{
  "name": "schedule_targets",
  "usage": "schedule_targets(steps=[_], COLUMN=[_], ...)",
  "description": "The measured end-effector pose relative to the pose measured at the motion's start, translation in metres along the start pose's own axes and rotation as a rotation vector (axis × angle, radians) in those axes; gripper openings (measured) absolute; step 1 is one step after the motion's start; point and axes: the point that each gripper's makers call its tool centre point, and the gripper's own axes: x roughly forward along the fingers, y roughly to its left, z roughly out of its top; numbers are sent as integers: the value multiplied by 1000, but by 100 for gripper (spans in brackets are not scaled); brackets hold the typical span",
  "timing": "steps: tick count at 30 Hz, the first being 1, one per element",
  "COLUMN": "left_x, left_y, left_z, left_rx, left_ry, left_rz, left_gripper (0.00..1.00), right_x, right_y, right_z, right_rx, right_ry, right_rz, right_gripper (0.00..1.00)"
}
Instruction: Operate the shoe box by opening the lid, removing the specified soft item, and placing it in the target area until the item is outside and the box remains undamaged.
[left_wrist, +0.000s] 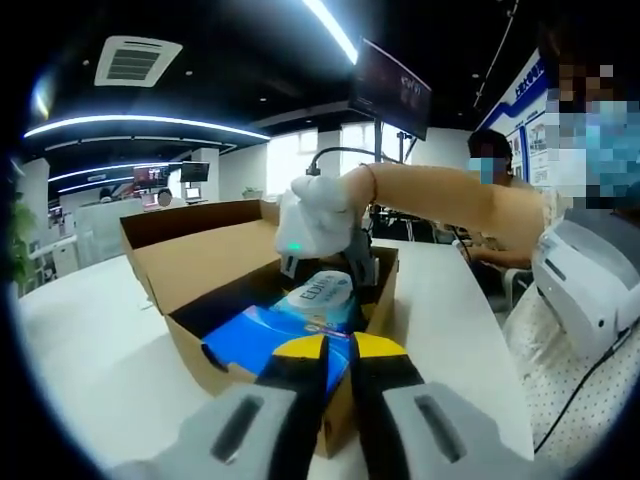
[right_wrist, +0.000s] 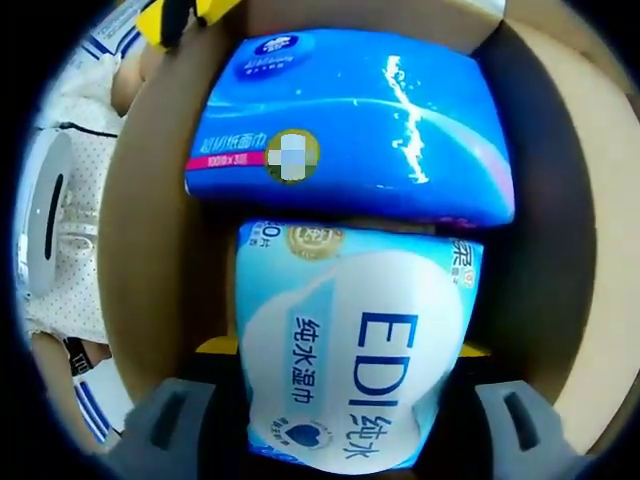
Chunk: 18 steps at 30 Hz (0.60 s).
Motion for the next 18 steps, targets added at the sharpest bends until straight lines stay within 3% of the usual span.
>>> schedule_targets(steps=[18], left_x=[0], left_y=[0], left_z=[1], left_rx=[1], left_ry=[0], left_rz=[0], left_gripper=[9], right_x=[-1], right_y=[-1], right_z=[-1], right_rx=[3], right_ry=[5], right_rz=[-2], right_gripper=[78])
